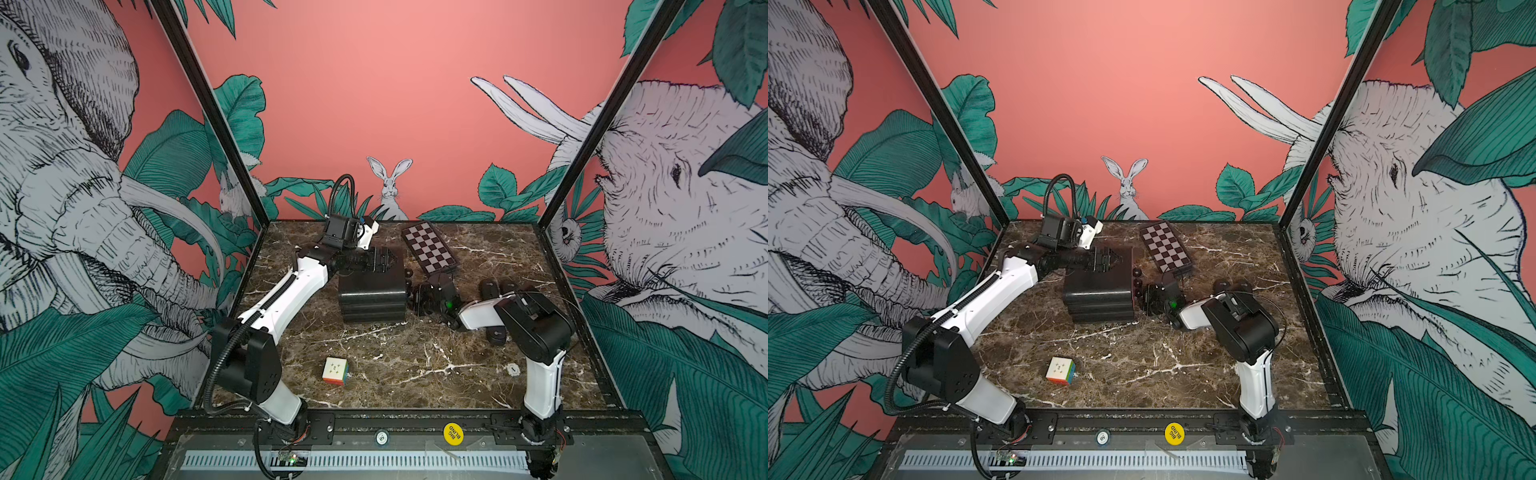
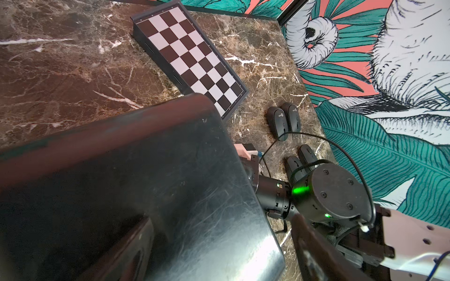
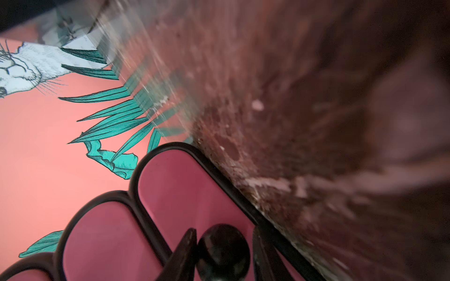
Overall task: Take the mice out of the drawer
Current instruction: Open the drawer in the storage box.
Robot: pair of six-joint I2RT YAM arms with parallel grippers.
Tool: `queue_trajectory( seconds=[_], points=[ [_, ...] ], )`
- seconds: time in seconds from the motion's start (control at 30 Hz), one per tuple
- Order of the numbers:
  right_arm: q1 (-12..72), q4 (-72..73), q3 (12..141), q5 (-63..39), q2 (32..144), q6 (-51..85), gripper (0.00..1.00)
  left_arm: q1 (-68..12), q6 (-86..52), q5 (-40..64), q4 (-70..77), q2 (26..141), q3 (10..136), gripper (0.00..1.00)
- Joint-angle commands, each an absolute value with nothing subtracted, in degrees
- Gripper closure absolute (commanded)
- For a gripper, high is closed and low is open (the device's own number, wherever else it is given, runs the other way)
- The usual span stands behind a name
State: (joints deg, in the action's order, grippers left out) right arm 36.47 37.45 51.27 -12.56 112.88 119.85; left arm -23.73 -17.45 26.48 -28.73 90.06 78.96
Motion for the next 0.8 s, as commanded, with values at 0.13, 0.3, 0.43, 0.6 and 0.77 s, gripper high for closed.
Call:
queue_trajectory(
  seconds=[0.13,0.3,0.43,0.6,0.77],
  points=[
    [37.33,40.75,52.65,-12.07,113.40,129.25,0.68,-23.91,-18.06,24.61,-36.12,90.44,75.94,0.09],
    [37.34,42.43,49.93,-9.62,112.28,130.42,0.71,-23.88,-17.80,24.48,-35.99,90.52,76.03,0.09],
    [37.10,44.91,47.12,-7.44,111.59,131.35,0.71,-23.90,-17.75,24.43,-36.21,90.64,76.17,0.09],
    [35.85,43.88,45.99,-6.77,110.07,130.06,0.71,-23.86,-17.53,24.44,-36.55,90.70,76.29,0.09],
    [33.18,43.75,42.94,-6.59,107.84,129.02,0.71,-23.86,-17.46,24.18,-36.74,90.61,76.24,0.09]
  ],
)
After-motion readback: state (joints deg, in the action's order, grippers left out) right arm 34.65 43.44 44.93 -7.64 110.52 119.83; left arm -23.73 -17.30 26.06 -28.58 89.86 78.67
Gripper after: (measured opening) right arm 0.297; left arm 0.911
